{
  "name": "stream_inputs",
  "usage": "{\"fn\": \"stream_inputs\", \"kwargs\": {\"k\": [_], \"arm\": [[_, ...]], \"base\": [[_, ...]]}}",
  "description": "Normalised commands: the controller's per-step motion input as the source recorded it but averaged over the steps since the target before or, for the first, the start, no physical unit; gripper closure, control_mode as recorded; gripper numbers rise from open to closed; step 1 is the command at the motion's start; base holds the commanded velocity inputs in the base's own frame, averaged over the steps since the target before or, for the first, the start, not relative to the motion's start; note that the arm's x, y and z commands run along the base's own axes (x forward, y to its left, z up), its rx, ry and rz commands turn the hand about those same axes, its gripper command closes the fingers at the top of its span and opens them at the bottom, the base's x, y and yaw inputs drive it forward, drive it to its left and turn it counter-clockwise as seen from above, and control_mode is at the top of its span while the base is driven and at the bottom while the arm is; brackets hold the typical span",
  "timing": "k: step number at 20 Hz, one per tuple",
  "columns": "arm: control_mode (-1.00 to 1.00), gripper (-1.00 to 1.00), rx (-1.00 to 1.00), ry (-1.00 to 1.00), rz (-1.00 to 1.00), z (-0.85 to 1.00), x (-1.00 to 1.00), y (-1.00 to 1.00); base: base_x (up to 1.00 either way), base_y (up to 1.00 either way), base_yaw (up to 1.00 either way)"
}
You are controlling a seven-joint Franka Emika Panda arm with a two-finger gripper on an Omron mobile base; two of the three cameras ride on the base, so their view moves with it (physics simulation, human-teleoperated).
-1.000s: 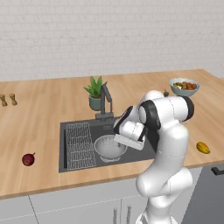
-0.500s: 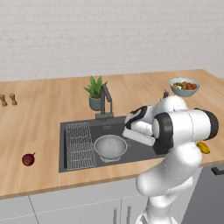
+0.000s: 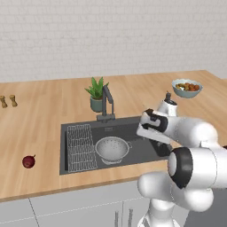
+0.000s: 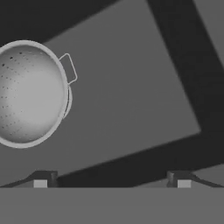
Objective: Put the colander in the sink, put the pear, mango in the colander, and turn on the sink faucet and pour water over the colander.
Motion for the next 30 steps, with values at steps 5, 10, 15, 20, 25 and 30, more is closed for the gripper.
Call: {"fn": "stream_inputs", "kwargs": {"k": [5, 10, 15, 20, 25, 30], "arm": [[-1.00, -1.00, -0.24, -0.14, 0.17, 0.49, -0.69, -0.51], [-1.00, -1.00, -0.33, -0.20, 0.18, 0.25, -0.51, -0.72], [-1.00, -1.00, -0.22, -0.16, 0.18, 0.03, -0.32, -0.88], [-1.00, -1.00, -0.01, 0.10, 0.04, 0.23, -0.14, -0.79], [-1.00, -1.00, 0.00, 0.20, 0.00, 0.24, -0.10, -0.76], [-1.00, -1.00, 0.04, 0.32, 0.00, 0.21, 0.03, -0.65]], "base": [[0.00, 0.00, 0.00], [0.00, 0.00, 0.00], [0.00, 0.00, 0.00], [0.00, 0.00, 0.00], [0.00, 0.00, 0.00], [0.00, 0.00, 0.00]]}}
